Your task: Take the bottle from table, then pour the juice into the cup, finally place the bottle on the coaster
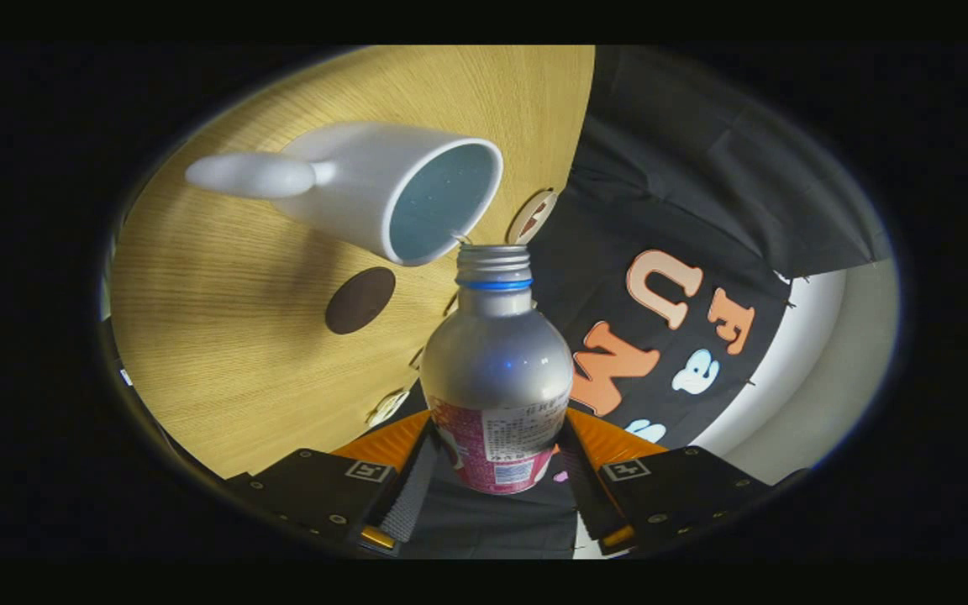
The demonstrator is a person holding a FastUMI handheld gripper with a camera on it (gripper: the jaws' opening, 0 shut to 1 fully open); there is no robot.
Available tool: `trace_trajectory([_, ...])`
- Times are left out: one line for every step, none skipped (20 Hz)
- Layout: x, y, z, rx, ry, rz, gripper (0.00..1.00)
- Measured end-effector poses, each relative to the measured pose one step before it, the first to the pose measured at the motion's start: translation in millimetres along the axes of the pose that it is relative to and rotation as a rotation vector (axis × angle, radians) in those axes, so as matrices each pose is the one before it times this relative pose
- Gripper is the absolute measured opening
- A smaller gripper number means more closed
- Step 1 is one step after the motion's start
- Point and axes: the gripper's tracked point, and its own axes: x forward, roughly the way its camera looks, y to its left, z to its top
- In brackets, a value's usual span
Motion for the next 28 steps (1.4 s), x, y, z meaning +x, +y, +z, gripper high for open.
trace_trajectory([-0.34, -0.29, -0.24, -0.00227, 0.0004, -0.00097, 0.75])
trace_trajectory([-0.45, -1.11, 0.2, -0.00509, 0.00102, -0.00266, 0.75])
trace_trajectory([0.77, -0.01, -0.22, -0.00383, 0.00013, -0.00084, 0.75])
trace_trajectory([-0.37, -0.55, -1.36, -0.00203, 0.00036, -0.00046, 0.75])
trace_trajectory([-0.84, 0.38, -0.81, 0.00161, 0.00138, 0.00222, 0.75])
trace_trajectory([0.83, 0.74, -0.4, 0.00067, 0.0006, 0.00271, 0.75])
trace_trajectory([0.23, 0.89, -0.25, -0.00158, 0.00149, 0.00084, 0.75])
trace_trajectory([-0.61, 1.67, 1.28, 0.00035, -0.00032, 0.00297, 0.76])
trace_trajectory([-0.36, 0.53, 0.45, 0.00191, -0.00153, 0.00406, 0.75])
trace_trajectory([-0.02, -0.59, -0.48, 0.00384, -0.00145, 0.00291, 0.75])
trace_trajectory([0.06, 0.48, 0.38, 0.00637, -0.0015, 0.00266, 0.75])
trace_trajectory([0.15, 1.17, 1.35, 0.00914, -0.00304, 0.00416, 0.75])
trace_trajectory([-0.5, 2.74, -0.18, 0.0056, 0.00082, 0.00692, 0.76])
trace_trajectory([-0.67, -0.03, 2.07, 0.00015, -0.00423, 0.00208, 0.76])
trace_trajectory([-1.14, 0.7, 1.39, -0.00003, -0.002, 0.00171, 0.75])
trace_trajectory([-0.69, -0.98, 0.77, 0.00539, -0.00435, -0.00237, 0.75])
trace_trajectory([-0.46, 0.41, 0.04, 0.01117, 0.00001, 0.00314, 0.75])
trace_trajectory([1.47, 0.39, 0.11, 0.01296, -0.00193, 0.00193, 0.76])
trace_trajectory([-0.37, -1.61, 1.28, 0.00873, -0.00437, -0.00359, 0.76])
trace_trajectory([-0.19, -1.61, -0.18, 0.0074, 0.00309, -0.00115, 0.76])
trace_trajectory([-1.31, -0.03, 0.78, 0.01781, -0.00383, 0.00104, 0.75])
trace_trajectory([0.15, 0.38, 0.48, 0.02994, -0.00445, 0.00165, 0.75])
trace_trajectory([-1.4, 2.72, -0.08, 0.03784, -0.00179, 0.01499, 0.75])
trace_trajectory([0.21, 1.32, 1.62, 0.03652, -0.00298, 0.01101, 0.75])
trace_trajectory([0.22, 0.42, 1.13, 0.03007, -0.00579, 0.00738, 0.75])
trace_trajectory([-1.1, -0.91, -0.29, 0.02705, 0.00309, 0.00525, 0.76])
trace_trajectory([-0.65, 1.01, 0.19, 0.03702, -0.00232, 0.00867, 0.76])
trace_trajectory([0.28, 4.19, 0.73, 0.04954, -0.00627, 0.01828, 0.76])
